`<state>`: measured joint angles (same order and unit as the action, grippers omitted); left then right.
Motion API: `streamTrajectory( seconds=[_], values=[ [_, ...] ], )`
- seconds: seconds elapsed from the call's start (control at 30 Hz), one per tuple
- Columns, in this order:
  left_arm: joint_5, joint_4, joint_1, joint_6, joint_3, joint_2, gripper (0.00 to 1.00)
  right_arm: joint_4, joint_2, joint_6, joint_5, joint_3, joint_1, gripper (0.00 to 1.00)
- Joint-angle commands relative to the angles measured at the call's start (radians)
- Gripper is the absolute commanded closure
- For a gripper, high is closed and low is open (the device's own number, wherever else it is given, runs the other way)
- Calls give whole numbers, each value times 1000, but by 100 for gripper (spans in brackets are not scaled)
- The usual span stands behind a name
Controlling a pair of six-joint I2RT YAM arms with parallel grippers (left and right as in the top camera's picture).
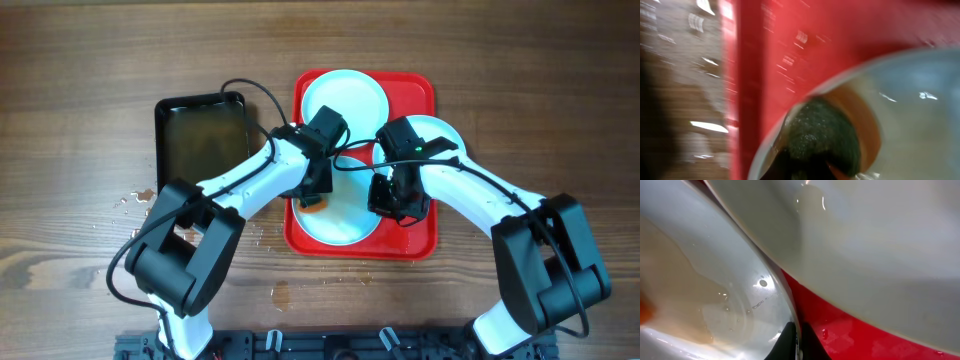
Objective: Clean dirty plates on tray and stack at the side
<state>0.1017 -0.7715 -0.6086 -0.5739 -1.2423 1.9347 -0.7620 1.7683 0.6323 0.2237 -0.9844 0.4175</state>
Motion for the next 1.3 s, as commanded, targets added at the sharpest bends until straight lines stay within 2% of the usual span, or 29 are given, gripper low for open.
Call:
streamTrajectory(
  seconds=[0.0, 0.2, 0.3, 0.43, 0.63, 0.8, 1.03, 1.13, 1.27],
  values=[
    [324, -52, 34, 0, -20, 50, 96, -39, 47, 23, -124, 30, 0, 96],
    [314, -177, 63, -18, -154, 9, 96, -57, 46, 22, -124, 30, 0, 96],
    [193, -187, 116, -18, -179, -75, 96, -74, 28, 0, -123, 30, 0, 96],
    [6, -214, 269, 42, -179, -194, 96, -92, -39, -67, -123, 29, 0, 96],
    [-46, -285, 489, 155, -178, -239, 96, -63, -167, -261, -135, 26, 0, 96],
    [-105, -252, 599, 179, -122, -235, 96, -59, -323, -267, -346, 26, 3, 96],
    [-104, -174, 617, 194, 4, -235, 95, -58, -505, -352, -592, 14, 135, 96],
    [-104, -160, 618, 194, 22, -235, 88, -58, -523, -352, -718, 14, 213, 96],
    [-105, -159, 618, 201, 25, -234, 80, -58, -522, -351, -982, 14, 352, 96]
  ],
)
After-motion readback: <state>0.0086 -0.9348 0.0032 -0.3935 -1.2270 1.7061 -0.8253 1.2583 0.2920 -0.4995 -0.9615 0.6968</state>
